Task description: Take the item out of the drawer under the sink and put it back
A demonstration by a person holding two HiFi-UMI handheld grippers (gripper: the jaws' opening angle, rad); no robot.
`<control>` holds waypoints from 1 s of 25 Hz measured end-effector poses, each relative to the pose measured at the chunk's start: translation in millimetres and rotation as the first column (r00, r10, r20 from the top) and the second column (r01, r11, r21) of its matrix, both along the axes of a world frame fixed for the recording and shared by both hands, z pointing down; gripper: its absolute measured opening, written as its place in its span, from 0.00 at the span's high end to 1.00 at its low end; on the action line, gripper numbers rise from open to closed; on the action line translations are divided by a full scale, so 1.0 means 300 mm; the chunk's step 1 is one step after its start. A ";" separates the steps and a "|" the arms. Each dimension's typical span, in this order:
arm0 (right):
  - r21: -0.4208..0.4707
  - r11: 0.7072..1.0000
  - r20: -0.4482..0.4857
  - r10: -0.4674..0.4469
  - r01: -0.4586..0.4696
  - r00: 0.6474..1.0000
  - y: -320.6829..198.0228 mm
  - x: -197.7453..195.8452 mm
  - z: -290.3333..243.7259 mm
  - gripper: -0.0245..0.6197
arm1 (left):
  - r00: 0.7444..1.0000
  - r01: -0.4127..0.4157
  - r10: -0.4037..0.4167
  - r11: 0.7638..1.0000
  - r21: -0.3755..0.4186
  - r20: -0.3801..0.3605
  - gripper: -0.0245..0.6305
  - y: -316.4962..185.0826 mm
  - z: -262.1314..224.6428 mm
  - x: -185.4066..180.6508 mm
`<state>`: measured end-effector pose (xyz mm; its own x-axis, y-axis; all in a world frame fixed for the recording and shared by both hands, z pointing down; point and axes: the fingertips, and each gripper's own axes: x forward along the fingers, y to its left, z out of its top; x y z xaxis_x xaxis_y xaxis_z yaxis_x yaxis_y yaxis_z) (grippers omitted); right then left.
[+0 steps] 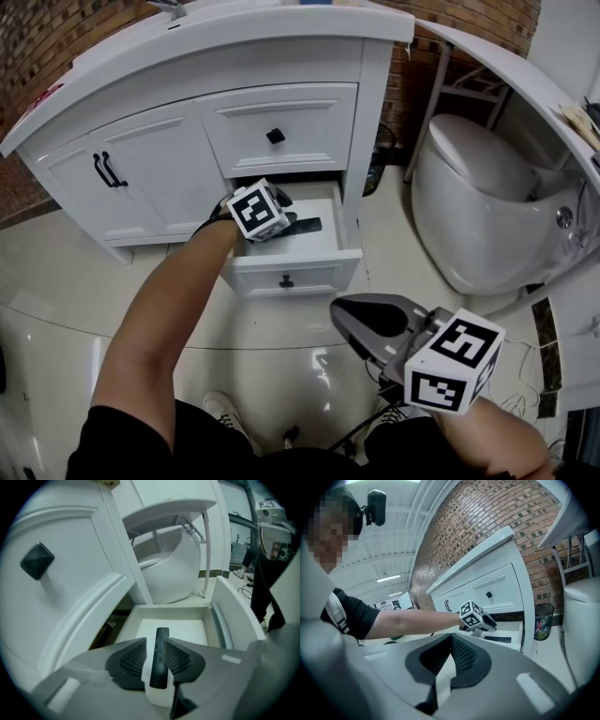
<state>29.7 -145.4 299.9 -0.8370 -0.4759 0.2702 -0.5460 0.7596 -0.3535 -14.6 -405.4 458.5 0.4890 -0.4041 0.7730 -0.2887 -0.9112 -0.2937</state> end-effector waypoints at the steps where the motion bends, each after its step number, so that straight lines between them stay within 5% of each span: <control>1: 0.005 1.000 -0.001 0.008 -0.008 1.000 -0.006 0.005 -0.003 0.96 | 1.000 0.009 -0.009 1.000 0.014 -0.022 0.82 0.004 -0.035 0.001; 7: 0.041 0.999 0.001 0.012 -0.012 1.000 0.003 -0.008 -0.036 0.96 | 0.999 0.024 -0.023 0.999 0.047 -0.041 0.95 0.094 -0.136 -0.029; 12: 0.071 0.997 -0.026 -0.008 0.010 1.000 0.029 -0.040 -0.041 0.96 | 0.996 0.026 -0.019 0.996 0.086 -0.082 0.96 0.185 -0.225 -0.044; 19: 0.089 0.996 -0.039 -0.019 0.022 0.999 0.068 -0.063 -0.053 0.96 | 0.968 0.102 -0.057 0.979 0.177 -0.245 0.96 0.347 -0.407 -0.121; 25: 0.136 0.990 -0.056 -0.021 0.028 0.998 0.105 -0.083 -0.077 0.96 | 0.943 0.076 0.003 0.972 0.224 -0.333 0.96 0.575 -0.546 -0.120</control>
<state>4.9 -113.8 276.8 -0.8347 -0.4908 0.2499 -0.5421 0.8121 -0.2158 -50.7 -233.0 294.6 0.6808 -0.5739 0.4551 -0.4366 -0.8168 -0.3771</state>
